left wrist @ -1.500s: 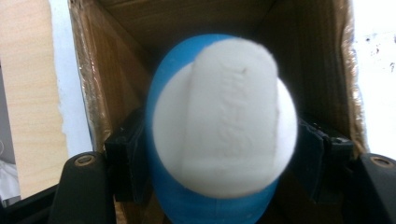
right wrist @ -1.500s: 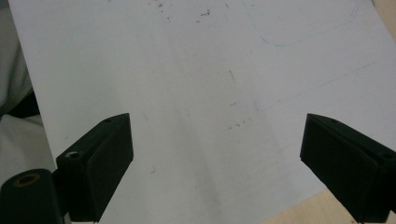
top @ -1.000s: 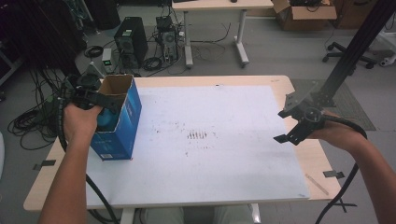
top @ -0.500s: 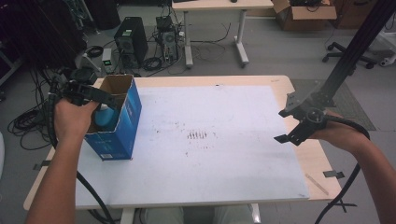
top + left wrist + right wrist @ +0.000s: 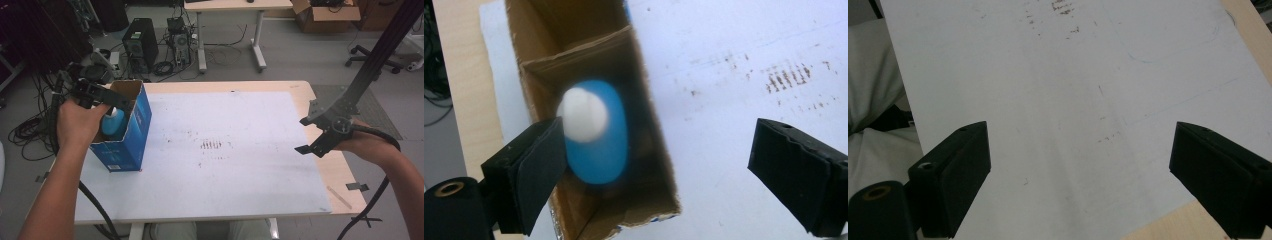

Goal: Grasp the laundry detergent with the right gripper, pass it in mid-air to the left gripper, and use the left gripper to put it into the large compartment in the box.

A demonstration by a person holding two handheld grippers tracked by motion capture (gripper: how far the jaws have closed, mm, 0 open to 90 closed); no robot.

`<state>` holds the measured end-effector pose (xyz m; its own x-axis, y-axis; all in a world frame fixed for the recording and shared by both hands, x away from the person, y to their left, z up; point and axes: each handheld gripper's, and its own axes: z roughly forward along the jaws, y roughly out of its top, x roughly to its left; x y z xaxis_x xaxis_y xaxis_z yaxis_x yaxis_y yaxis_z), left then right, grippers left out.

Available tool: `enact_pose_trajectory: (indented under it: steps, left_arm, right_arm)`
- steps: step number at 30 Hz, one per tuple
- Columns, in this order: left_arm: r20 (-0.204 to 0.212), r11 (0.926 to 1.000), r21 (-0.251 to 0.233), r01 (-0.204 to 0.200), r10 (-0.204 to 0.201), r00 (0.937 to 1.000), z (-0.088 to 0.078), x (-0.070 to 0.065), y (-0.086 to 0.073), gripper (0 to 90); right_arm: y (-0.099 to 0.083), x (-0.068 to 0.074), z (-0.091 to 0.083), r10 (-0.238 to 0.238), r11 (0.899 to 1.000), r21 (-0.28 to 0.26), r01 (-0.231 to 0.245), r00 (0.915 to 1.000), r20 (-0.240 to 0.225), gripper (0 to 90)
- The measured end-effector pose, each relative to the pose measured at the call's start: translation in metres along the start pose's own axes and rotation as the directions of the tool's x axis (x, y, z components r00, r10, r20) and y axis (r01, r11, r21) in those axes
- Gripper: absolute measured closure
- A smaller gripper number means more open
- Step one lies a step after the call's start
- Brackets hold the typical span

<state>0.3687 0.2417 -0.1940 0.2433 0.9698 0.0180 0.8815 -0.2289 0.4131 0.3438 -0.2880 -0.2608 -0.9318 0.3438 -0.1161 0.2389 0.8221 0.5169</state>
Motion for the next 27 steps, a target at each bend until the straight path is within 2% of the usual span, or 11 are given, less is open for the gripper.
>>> enact_pose_trajectory:
  steps: [7,9,13,17,22,27]
  left_arm:
    - [0.024,0.9981,-0.007,-0.062,0.062,0.9978,-0.008,-0.017,0.006,7.5]
    - [0.036,0.9963,-0.009,-0.086,0.086,0.9956,-0.011,-0.023,0.009,7.3]
    - [0.036,0.9911,-0.019,-0.132,0.133,0.9905,-0.017,-0.036,0.014,7.3]
    - [0.040,0.9836,-0.029,-0.178,0.179,0.9830,-0.021,-0.049,0.018,7.4]
    - [0.052,0.9718,-0.032,-0.234,0.235,0.9706,-0.024,-0.063,0.022,7.4]
    - [0.064,0.9615,-0.033,-0.273,0.274,0.9595,-0.023,-0.075,0.024,7.4]
  right_arm:
    - [-0.001,0.001,-0.002,0.003,1.000,0.002,-0.003,1.0000,0.000,8.9]
    - [-0.002,0.001,-0.002,0.006,1.000,0.003,-0.006,1.0000,0.000,8.9]
    - [-0.002,0.001,-0.003,0.007,1.000,0.005,-0.007,1.0000,0.000,8.7]
    - [-0.002,0.001,-0.002,0.009,1.000,0.007,-0.009,1.0000,-0.002,8.7]
    - [-0.001,0.001,-0.001,0.009,1.000,0.011,-0.009,1.0000,-0.002,8.7]
    - [0.001,0.001,-0.001,0.011,1.000,0.011,-0.011,0.9999,-0.004,8.6]
